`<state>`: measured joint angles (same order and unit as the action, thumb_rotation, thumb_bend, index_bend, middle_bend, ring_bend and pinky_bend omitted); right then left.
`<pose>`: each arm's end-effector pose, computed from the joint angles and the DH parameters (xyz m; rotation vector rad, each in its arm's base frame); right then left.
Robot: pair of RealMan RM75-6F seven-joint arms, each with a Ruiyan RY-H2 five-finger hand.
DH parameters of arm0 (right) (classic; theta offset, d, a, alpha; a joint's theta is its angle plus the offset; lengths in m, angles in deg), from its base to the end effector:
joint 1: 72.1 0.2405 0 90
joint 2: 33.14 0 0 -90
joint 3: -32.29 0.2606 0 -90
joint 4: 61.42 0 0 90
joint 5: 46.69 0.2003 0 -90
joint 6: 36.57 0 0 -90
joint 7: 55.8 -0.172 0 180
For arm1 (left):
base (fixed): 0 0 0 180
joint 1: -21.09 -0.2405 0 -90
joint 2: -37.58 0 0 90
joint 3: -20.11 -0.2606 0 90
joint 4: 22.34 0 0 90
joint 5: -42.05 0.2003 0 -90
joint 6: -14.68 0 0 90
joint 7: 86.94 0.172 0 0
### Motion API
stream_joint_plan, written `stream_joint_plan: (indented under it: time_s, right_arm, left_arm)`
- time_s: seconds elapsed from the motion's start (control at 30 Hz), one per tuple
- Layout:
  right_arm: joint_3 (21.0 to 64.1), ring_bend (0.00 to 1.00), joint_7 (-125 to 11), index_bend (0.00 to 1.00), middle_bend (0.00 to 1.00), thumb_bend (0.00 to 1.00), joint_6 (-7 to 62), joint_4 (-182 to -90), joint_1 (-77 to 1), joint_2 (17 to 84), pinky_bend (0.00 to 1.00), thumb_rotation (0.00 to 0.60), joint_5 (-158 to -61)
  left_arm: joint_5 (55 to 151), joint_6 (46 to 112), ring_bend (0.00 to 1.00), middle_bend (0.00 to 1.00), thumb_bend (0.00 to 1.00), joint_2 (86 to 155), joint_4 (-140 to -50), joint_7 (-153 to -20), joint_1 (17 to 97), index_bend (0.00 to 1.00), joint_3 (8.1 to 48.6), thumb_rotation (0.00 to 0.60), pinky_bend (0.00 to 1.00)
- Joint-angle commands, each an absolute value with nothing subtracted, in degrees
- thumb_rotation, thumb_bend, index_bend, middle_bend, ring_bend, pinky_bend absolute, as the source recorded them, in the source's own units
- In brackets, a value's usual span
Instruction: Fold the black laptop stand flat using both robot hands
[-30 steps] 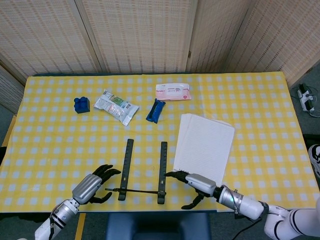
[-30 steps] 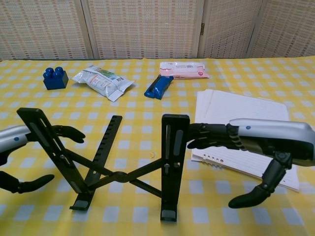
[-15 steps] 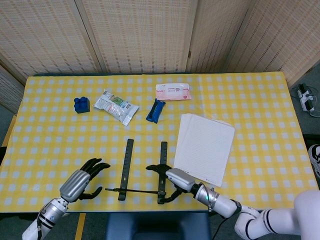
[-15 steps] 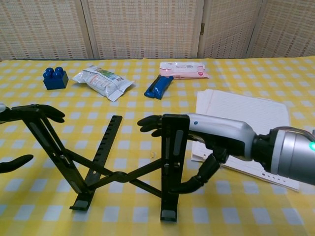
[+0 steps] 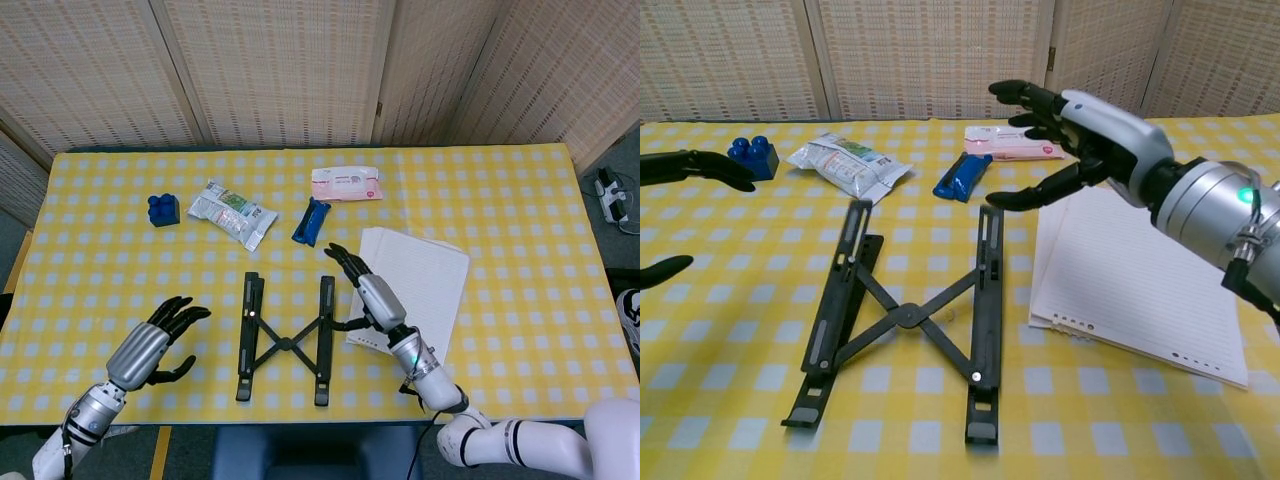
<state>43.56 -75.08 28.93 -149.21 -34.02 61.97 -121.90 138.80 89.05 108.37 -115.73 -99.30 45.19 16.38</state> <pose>-0.1033 -0.3365 -0.0214 1.5426 -1.5597 1.6005 -0.2115 0.2569 0.0740 -1.8566 -1.0936 -1.2350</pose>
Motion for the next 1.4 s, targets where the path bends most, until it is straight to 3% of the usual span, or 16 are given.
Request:
stream_joint_plan:
  time_s: [0.03, 0.27, 0.6, 0.93, 1.4]
  right_arm:
    - [44.8, 0.02, -71.9, 0.00, 0.00, 0.22, 33.7, -149.9, -36.1, 60.1, 0.00, 0.600, -123.7]
    - [39.2, 0.01, -66.5, 0.00, 0.00, 0.22, 34.8, -151.3, -37.0, 53.5, 0.00, 0.600, -133.9]
    - [29.9, 0.00, -57.1, 0.00, 0.00, 0.22, 29.3, -146.7, -35.2, 52.0, 0.00, 0.600, -145.7]
    - [29.2, 0.00, -47.4, 0.00, 0.00, 0.22, 26.2, -143.9, -34.0, 54.3, 0.00, 0.600, -148.0]
    - [29.9, 0.00, -41.2, 0.00, 0.00, 0.22, 23.8, -138.8, -33.0, 59.0, 0.00, 0.600, -147.5]
  left_arm:
    - [137.4, 88.6, 0.06, 0.19, 0.46, 107.0, -116.1, -97.8, 46.0, 0.18, 18.1, 0.600, 0.06]
    - [132.2, 81.3, 0.06, 0.19, 0.46, 105.7, -114.2, -93.1, 50.2, 0.19, 21.7, 0.600, 0.05]
    - [127.8, 71.0, 0.04, 0.16, 0.40, 112.6, -103.4, -82.5, 57.2, 0.19, 24.1, 0.600, 0.02]
    - [125.1, 66.1, 0.00, 0.01, 0.32, 121.2, -93.3, -75.1, 61.6, 0.10, 25.2, 0.600, 0.00]
    - [125.3, 65.1, 0.00, 0.00, 0.31, 129.2, -84.9, -74.5, 64.2, 0.05, 24.4, 0.600, 0.00]
